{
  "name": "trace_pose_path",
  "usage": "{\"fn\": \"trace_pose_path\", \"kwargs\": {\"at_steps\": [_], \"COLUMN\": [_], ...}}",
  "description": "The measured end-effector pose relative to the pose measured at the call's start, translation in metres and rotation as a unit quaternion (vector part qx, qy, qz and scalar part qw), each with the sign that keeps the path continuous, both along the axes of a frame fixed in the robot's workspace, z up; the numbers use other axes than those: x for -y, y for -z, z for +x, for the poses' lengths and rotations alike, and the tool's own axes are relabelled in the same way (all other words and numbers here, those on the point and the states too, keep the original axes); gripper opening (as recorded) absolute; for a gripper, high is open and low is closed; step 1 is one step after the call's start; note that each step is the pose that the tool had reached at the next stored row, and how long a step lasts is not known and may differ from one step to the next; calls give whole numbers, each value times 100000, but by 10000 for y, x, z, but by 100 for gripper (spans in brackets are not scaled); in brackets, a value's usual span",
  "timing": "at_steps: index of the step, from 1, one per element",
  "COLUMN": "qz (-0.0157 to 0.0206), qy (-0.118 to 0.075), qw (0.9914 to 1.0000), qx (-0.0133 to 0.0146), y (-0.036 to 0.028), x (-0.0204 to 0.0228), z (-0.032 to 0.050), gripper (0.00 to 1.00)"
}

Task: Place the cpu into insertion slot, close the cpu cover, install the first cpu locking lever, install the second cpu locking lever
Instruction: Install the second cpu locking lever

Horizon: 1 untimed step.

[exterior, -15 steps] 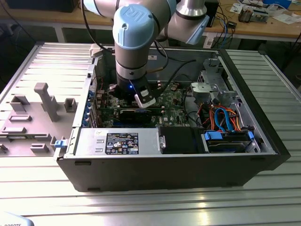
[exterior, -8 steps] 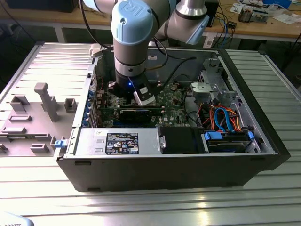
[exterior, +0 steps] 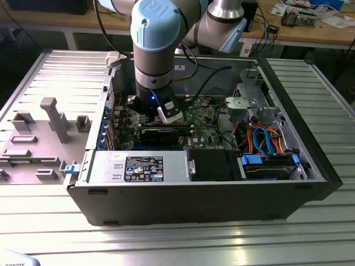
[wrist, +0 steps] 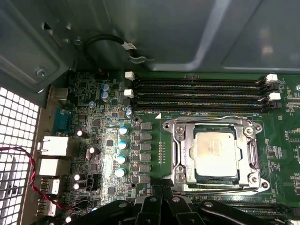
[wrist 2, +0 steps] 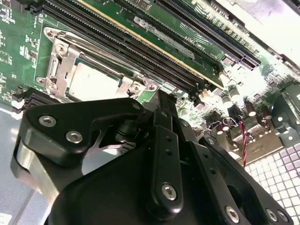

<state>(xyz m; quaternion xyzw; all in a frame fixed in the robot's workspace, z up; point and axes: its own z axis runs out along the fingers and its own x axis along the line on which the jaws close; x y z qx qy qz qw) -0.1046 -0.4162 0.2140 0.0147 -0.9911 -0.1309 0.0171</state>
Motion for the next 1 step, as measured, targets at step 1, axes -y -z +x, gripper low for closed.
{"fn": "trace_pose_path", "kwargs": {"at_steps": [1], "qz": [-1], "qy": [1], "qw": [100000], "qx": [0], "y": [-1], "x": [0], "z": [0], "gripper": [11]}}
